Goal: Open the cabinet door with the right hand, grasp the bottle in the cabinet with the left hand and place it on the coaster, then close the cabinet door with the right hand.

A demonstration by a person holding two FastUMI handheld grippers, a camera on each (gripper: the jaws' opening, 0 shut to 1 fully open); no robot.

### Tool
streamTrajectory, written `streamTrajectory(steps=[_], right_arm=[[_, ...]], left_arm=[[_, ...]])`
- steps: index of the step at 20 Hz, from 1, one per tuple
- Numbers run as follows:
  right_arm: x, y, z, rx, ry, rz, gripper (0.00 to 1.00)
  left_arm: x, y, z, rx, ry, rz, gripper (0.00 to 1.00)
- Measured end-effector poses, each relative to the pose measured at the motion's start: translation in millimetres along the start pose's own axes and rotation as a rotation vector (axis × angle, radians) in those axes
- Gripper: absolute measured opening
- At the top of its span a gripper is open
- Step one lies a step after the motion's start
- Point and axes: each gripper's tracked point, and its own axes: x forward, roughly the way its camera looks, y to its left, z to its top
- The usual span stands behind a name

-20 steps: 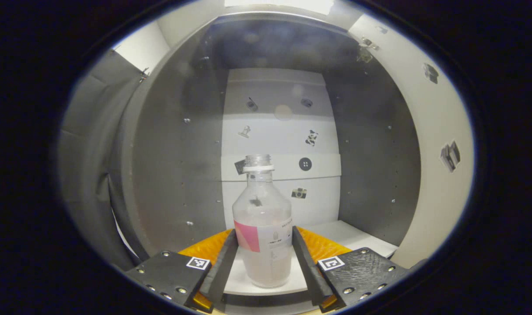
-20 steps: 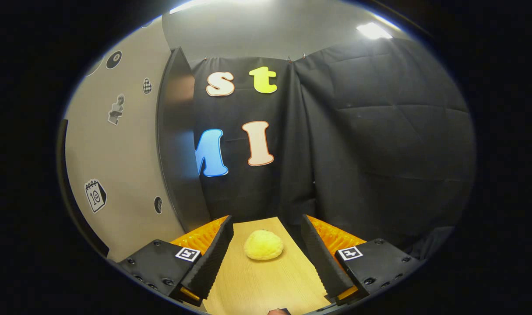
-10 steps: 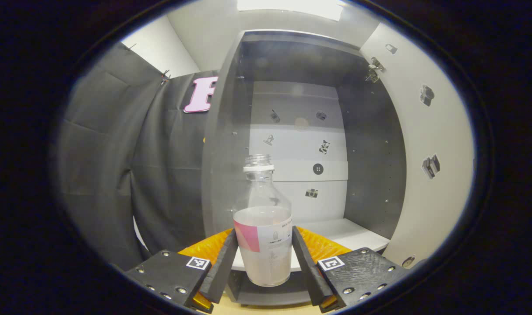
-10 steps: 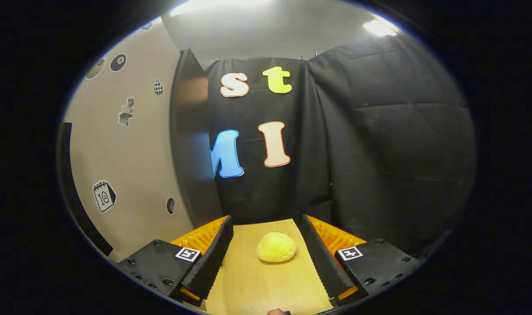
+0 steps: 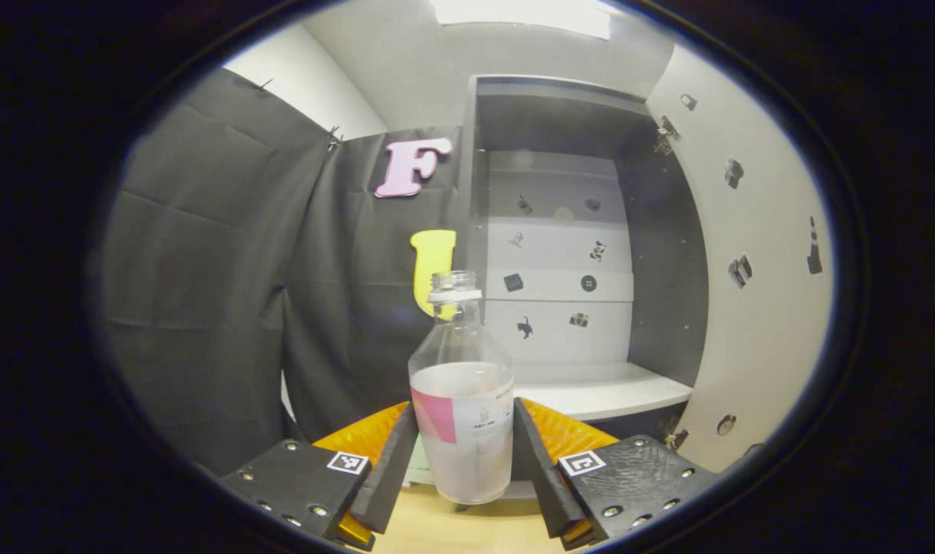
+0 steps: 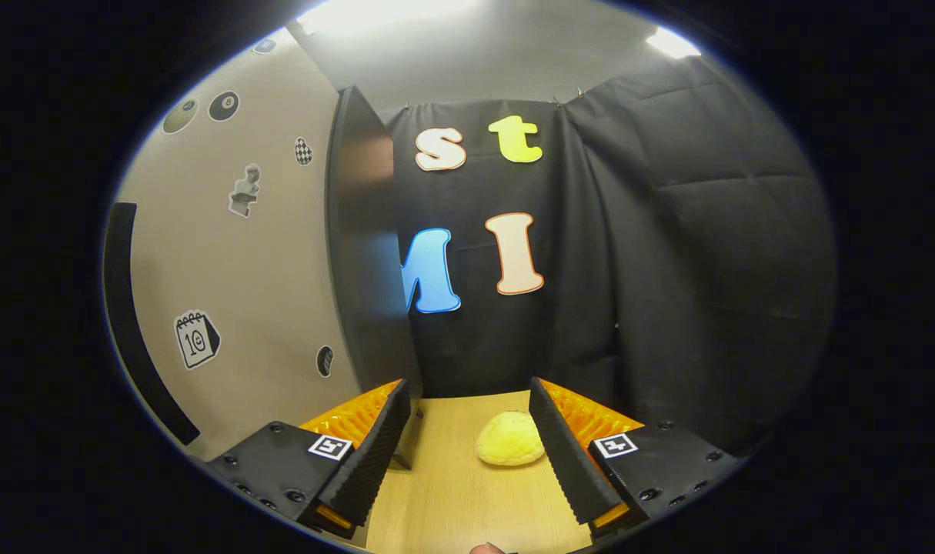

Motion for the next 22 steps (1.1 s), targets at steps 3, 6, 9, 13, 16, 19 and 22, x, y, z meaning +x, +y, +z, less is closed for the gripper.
streamTrajectory(steps=[3, 6, 9, 13, 16, 19, 22], right_arm=[[-2.1, 0.6, -4.7, 0.019, -0.001, 0.018, 0.93], [-7.5, -3.6, -10.3, 0.019, -0.008, 0.013, 0.98], [-14.8, -4.4, -16.0, 0.018, -0.012, 0.016, 0.98], [-23.6, -9.8, -25.4, 0.002, 0.005, 0.006, 0.93], [-28.1, -13.3, -27.5, -0.017, 0.006, -0.003, 0.93], [-30.6, -16.6, -33.2, -0.03, 0.02, -0.005, 0.98], [-30.4, -21.5, -44.3, -0.031, 0.042, -0.019, 0.98]], left_arm=[[-23.0, 10.3, -14.8, 0.0, 0.008, 0.021, 0.72], [-46.5, 19.7, -31.9, -0.009, 0.016, 0.031, 0.72], [-64.7, 28.3, -54.7, -0.009, 0.019, 0.042, 0.75], [-83.0, 41.7, -100.5, -0.025, 0.081, 0.08, 0.72], [-93.6, 49.7, -128.8, -0.048, 0.119, 0.105, 0.72], [-101.4, 57.4, -155.2, -0.046, 0.139, 0.129, 0.72], [-102.9, 62.0, -184.9, -0.045, 0.175, 0.143, 0.72]])
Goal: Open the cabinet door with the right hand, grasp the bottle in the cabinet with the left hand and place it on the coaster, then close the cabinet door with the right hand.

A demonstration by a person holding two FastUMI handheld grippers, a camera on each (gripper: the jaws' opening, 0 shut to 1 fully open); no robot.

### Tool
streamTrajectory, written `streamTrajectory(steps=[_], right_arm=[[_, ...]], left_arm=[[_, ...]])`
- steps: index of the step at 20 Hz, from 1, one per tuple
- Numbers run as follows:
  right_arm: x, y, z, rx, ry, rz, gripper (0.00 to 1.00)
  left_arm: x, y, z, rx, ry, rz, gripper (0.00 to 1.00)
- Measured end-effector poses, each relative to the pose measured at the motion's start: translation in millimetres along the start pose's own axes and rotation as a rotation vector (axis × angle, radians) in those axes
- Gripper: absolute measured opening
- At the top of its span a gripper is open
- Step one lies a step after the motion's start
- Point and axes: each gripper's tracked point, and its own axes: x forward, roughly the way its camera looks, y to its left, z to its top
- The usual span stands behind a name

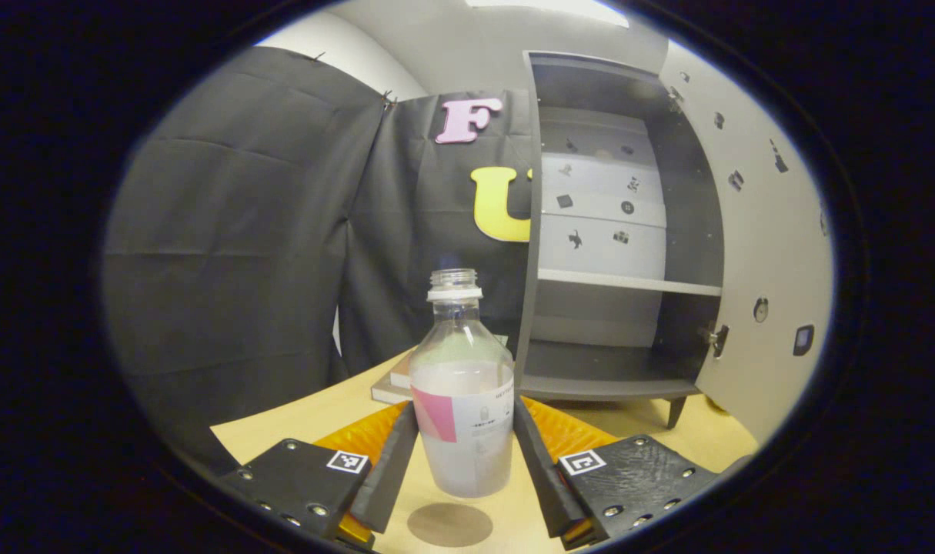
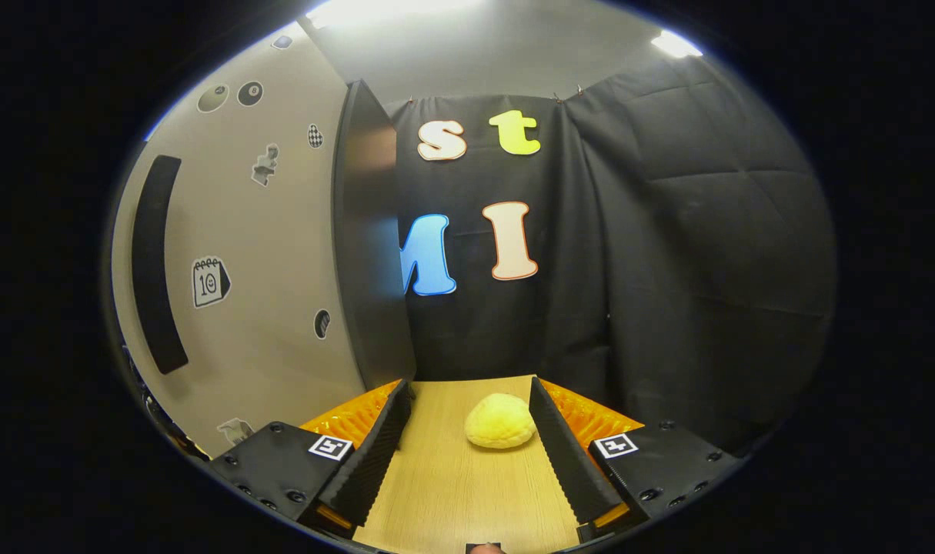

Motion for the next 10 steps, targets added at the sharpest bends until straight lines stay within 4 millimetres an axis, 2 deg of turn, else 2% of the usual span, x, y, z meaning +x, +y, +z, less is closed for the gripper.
streamTrajectory(steps=[1, 5, 7, 10], right_arm=[[-0.2, -0.5, -3.5, 0.003, 0.009, -0.001, 0.98], [1.0, -3.7, -12.0, -0.007, 0.034, -0.014, 0.98], [3.1, -3.0, -13.6, -0.01, 0.039, -0.016, 0.98], [6.8, 0.3, -19.2, -0.024, 0.059, -0.014, 0.98]], left_arm=[[-0.2, 1.1, -10.5, -0.001, 0.014, 0.003, 0.75], [9.6, 6.7, -47.4, 0.026, 0.068, 0.015, 0.72], [8.1, 1.9, -69.3, 0.033, 0.096, 0.013, 0.75], [7.4, 4.5, -88.0, 0.046, 0.115, 0.025, 0.75]])
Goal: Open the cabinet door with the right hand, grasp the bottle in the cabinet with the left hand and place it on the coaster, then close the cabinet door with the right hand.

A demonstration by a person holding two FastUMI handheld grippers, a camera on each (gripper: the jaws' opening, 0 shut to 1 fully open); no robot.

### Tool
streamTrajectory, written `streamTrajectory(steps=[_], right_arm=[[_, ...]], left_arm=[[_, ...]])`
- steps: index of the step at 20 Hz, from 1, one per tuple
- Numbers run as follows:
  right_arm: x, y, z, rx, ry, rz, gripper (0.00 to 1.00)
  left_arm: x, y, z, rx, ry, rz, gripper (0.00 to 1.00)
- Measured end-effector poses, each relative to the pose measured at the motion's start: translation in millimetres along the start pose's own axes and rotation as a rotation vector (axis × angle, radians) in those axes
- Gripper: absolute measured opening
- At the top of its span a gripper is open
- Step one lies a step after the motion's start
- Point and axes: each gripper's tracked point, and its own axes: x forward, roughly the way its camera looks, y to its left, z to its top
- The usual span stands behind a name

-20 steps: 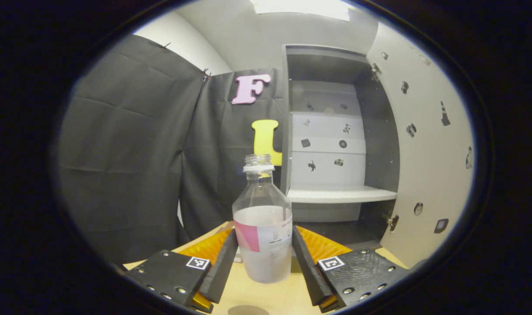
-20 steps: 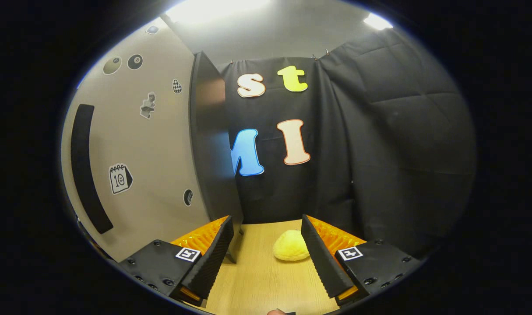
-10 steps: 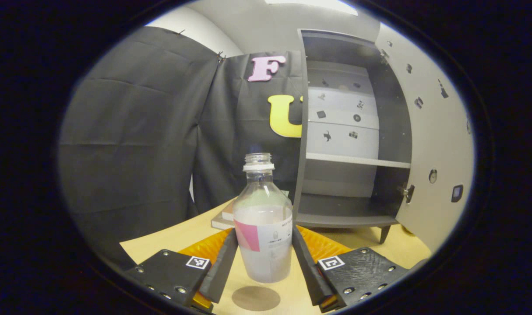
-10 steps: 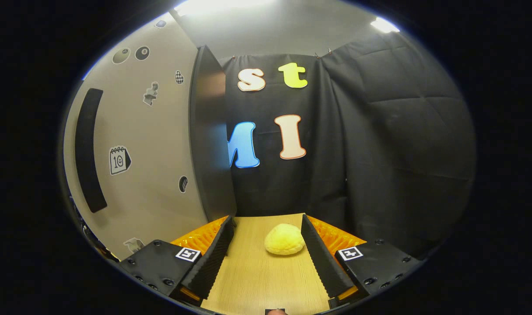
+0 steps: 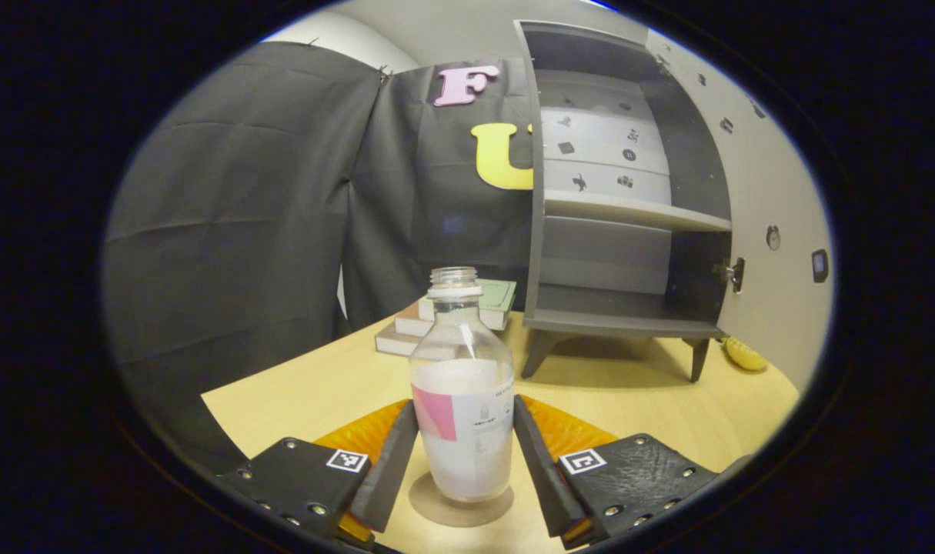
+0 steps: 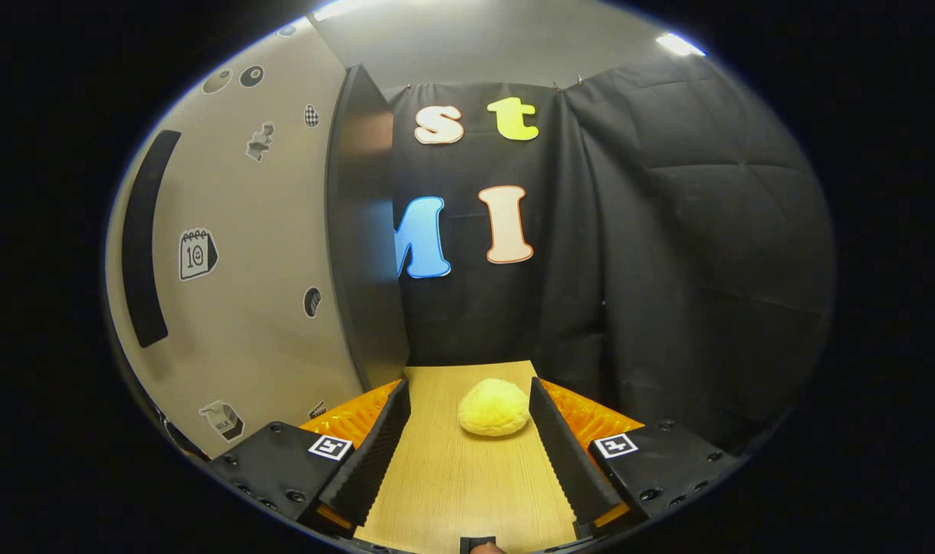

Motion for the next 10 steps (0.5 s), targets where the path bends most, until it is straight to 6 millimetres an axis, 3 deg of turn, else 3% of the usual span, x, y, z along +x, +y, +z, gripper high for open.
streamTrajectory(steps=[5, 7, 8, 9, 10], right_arm=[[5.2, 7.6, -1.0, -0.025, 0.008, 0.018, 0.98], [7.3, 8.0, -1.9, -0.012, 0.012, 0.026, 0.98], [8.4, 8.0, -1.8, -0.003, 0.012, 0.028, 0.98], [8.7, 7.5, -0.9, 0.004, 0.012, 0.03, 0.98], [9.5, 7.4, -1.0, 0.01, 0.01, 0.032, 0.98]], left_arm=[[0.7, 5.5, -18.3, -0.015, 0.0, 0.037, 0.72], [-4.3, 5.7, -24.0, -0.022, -0.001, 0.05, 0.76], [-5.4, 3.9, -24.1, -0.022, -0.008, 0.052, 0.72], [-8.2, 2.8, -29.8, -0.019, 0.004, 0.053, 0.76], [-10.1, 1.2, -35.5, -0.018, 0.022, 0.054, 0.72]])
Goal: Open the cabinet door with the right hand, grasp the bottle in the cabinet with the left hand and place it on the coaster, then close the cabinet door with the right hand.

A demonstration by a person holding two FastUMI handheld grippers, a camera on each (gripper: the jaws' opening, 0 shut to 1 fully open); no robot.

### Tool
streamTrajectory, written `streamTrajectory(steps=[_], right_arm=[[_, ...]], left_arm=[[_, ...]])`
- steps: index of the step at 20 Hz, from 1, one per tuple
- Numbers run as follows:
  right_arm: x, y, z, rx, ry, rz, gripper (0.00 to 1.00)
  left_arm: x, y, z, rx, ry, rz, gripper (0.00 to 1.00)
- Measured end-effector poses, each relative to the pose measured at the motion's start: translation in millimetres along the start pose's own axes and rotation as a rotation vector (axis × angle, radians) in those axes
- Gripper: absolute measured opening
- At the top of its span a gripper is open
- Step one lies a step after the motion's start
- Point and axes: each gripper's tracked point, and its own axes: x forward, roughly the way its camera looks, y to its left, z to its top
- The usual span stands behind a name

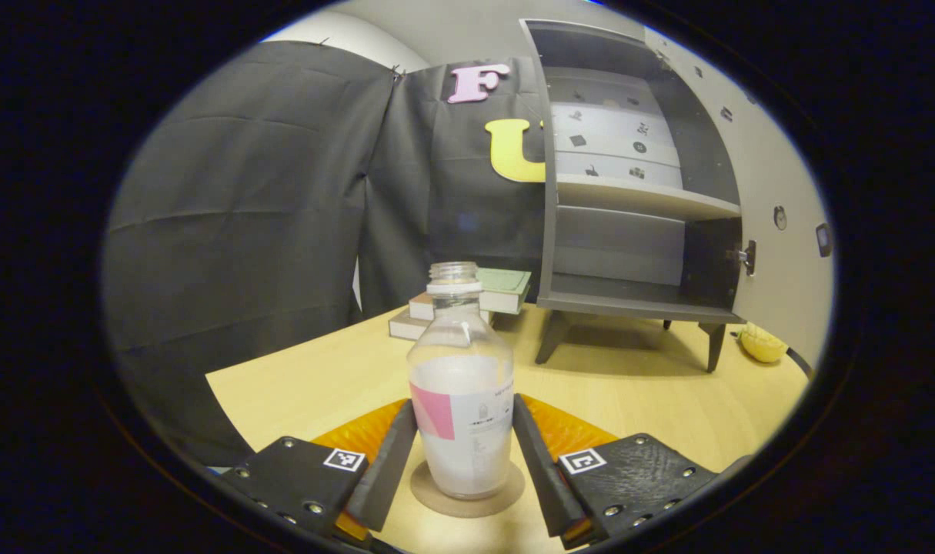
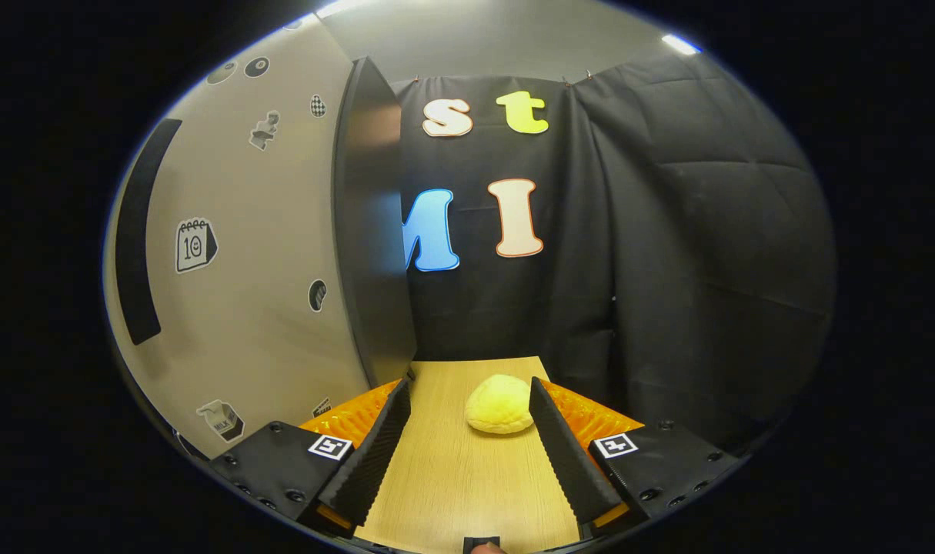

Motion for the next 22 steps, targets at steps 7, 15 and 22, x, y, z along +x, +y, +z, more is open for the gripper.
streamTrajectory(steps=[7, 15, 22], right_arm=[[5.9, 9.0, 4.8, 0.008, -0.014, 0.042, 0.98], [8.0, 10.1, 22.1, 0.049, -0.06, 0.076, 0.98], [9.8, 33.0, 53.3, 0.061, -0.1, 0.192, 0.98]], left_arm=[[-18.2, -3.6, -3.6, 0.025, 0.04, 0.014, 0.86], [-59.9, -6.2, 55.0, 0.082, -0.004, 0.018, 0.88], [-105.1, -8.3, 182.5, 0.111, -0.142, 0.076, 0.86]])
